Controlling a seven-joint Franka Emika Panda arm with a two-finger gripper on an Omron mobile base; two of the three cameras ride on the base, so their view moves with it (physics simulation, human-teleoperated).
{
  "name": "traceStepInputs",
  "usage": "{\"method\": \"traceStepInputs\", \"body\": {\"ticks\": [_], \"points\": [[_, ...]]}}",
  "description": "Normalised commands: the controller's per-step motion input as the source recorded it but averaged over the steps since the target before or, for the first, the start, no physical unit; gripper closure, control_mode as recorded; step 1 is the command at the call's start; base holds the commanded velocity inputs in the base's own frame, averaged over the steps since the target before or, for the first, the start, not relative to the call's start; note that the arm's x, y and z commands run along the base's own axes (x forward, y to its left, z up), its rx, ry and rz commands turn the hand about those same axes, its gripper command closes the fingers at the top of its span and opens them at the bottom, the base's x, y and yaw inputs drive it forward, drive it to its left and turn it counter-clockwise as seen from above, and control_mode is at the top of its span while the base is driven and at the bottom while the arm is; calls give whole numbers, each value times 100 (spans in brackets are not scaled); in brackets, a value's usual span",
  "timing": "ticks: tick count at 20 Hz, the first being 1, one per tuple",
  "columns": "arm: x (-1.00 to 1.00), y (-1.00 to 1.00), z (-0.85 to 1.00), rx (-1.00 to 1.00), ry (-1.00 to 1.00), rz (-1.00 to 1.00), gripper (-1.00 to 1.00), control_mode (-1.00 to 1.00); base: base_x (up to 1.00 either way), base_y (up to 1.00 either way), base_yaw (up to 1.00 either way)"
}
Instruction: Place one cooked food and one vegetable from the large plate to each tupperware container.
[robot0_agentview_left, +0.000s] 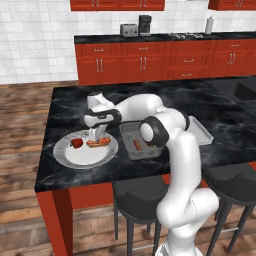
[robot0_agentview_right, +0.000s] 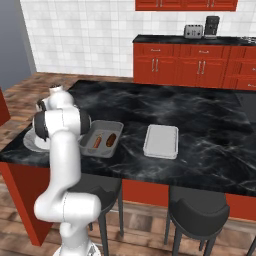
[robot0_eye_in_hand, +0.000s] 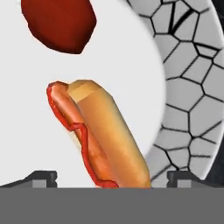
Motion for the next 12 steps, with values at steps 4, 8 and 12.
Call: {"method": "traceStepInputs", "body": {"ticks": [4, 8, 12], "points": [[32, 0, -47, 0, 0, 3, -100, -100, 0, 0, 0], [0, 0, -44, 0, 4, 9, -100, -100, 0, 0, 0], [-3, 0, -31, 0, 5, 12, -100, -100, 0, 0, 0]]}}
